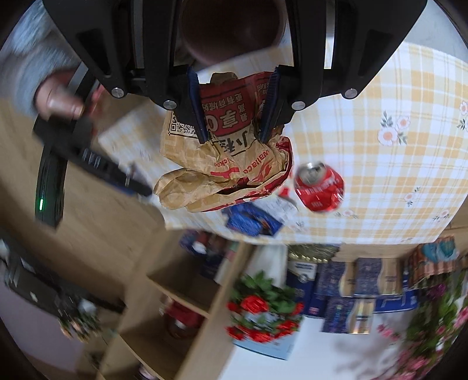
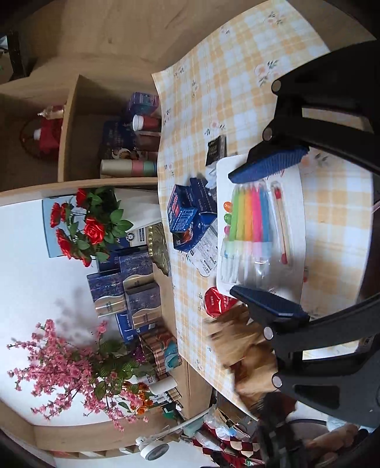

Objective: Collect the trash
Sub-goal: 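Carry the paper bag to the brown bin with the left gripper while the right gripper grasps the pen pack, then open the left gripper over the bin while the right gripper drops the pen pack in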

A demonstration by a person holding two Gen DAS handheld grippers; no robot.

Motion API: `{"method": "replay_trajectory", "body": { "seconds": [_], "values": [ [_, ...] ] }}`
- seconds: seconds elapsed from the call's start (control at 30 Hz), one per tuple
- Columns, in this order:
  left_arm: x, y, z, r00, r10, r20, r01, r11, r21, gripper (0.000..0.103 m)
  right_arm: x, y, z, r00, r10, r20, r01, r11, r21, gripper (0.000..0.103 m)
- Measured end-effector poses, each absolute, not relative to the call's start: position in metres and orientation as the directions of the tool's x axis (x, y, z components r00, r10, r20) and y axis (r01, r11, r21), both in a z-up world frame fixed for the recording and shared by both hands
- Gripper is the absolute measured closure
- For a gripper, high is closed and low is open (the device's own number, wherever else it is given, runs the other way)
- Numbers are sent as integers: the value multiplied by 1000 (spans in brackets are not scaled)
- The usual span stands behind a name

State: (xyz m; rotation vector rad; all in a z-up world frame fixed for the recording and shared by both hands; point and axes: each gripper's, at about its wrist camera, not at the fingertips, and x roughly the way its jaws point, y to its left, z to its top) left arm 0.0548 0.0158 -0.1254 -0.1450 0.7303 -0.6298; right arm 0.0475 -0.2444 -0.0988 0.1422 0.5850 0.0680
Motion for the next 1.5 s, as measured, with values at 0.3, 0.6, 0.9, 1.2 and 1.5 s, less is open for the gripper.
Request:
{"method": "replay_trajectory", "body": {
  "seconds": [0.3, 0.6, 0.9, 1.2, 1.5],
  "values": [
    [-7, -7, -185, 430, -557, -710, 609, 760, -228, 67, -3, -270, -98, 837, 78, -542, 22, 984, 175, 32],
    [-26, -44, -236, 287, -528, -799, 710, 677, -193, 66, -20, -284, -107, 827, 65, -559, 58, 978, 200, 31],
    [-12, -75, -281, 192, -480, -856, 727, 655, -205, 65, -20, -287, -114, 815, 70, -575, 67, 975, 214, 31],
    [-5, -98, -297, 257, -464, -847, 719, 678, -153, 22, -27, -286, -123, 802, 90, -591, 65, 970, 236, 31],
    [0, -39, -232, 472, -464, -750, 564, 812, -149, 11, -45, -267, -164, 725, 131, -676, 58, 967, 249, 31]
  ]
}}
